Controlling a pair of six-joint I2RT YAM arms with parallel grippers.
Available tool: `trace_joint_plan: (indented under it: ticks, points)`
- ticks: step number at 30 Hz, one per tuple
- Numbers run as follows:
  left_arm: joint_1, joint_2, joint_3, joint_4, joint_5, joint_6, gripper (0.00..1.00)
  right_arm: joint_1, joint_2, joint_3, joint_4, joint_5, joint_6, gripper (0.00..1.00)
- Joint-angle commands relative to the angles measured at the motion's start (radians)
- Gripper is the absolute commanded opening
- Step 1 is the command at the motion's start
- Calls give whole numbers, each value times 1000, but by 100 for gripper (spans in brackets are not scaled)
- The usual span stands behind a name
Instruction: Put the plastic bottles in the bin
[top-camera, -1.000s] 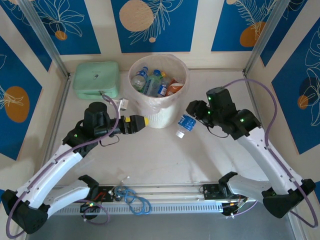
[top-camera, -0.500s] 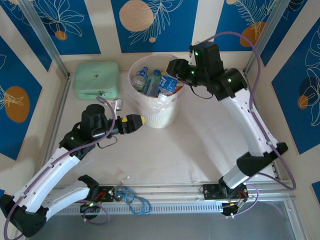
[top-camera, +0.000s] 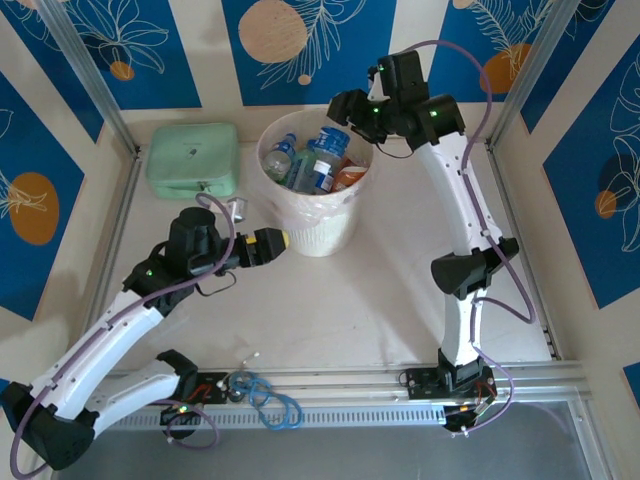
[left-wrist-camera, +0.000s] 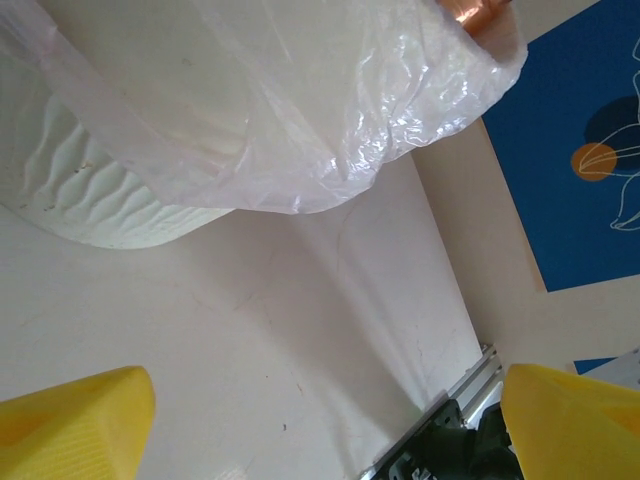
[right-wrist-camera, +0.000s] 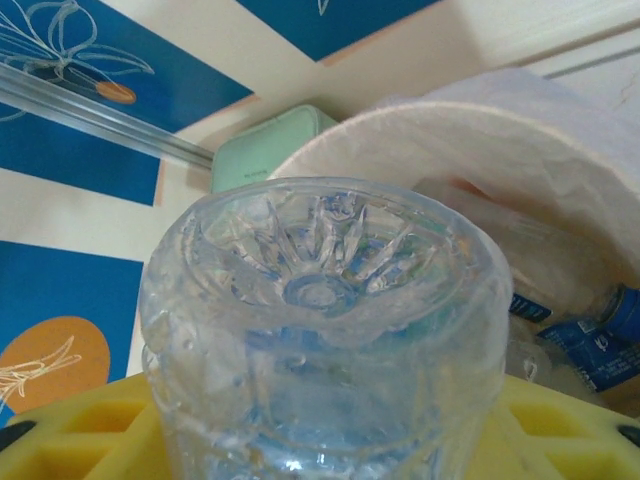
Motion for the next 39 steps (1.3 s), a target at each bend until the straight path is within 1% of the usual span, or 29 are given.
trace_joint_plan:
  ticks: [1, 4, 10, 13, 15, 18, 20, 22, 28, 34, 37, 39]
  points:
    - [1, 5, 26, -14, -19, 26, 89, -2, 8, 25, -60, -39, -12, 63]
    - [3, 8, 32, -26, -23, 33, 89, -9, -1, 4, -72, -10, -8, 69]
    - [4, 6, 60, -55, -34, 52, 89, -14, -3, 24, -81, -9, -10, 75]
    - [6, 6, 67, -60, -37, 57, 89, -11, -2, 33, -83, 0, -13, 74]
    - [9, 6, 68, -59, -39, 57, 89, -3, -1, 36, -74, 5, -24, 71]
    - [10, 5, 68, -63, -37, 57, 89, 12, 4, 34, -47, -3, -50, 58]
    - [12, 6, 69, -67, -39, 59, 89, 20, 15, 35, -21, -24, -65, 43]
    - [16, 5, 73, -72, -39, 61, 89, 29, 26, 38, 0, -28, -80, 36]
    - [23, 2, 78, -77, -44, 64, 89, 46, 73, 38, -10, -11, -100, 33]
    - [27, 5, 73, -75, -39, 61, 88, 57, 94, -37, -21, 25, -115, 27]
    - [29, -4, 73, -82, -43, 63, 88, 70, 72, -50, -9, 51, -125, 28]
    - [32, -8, 73, -88, -46, 64, 88, 72, 62, -25, -8, 52, -127, 30]
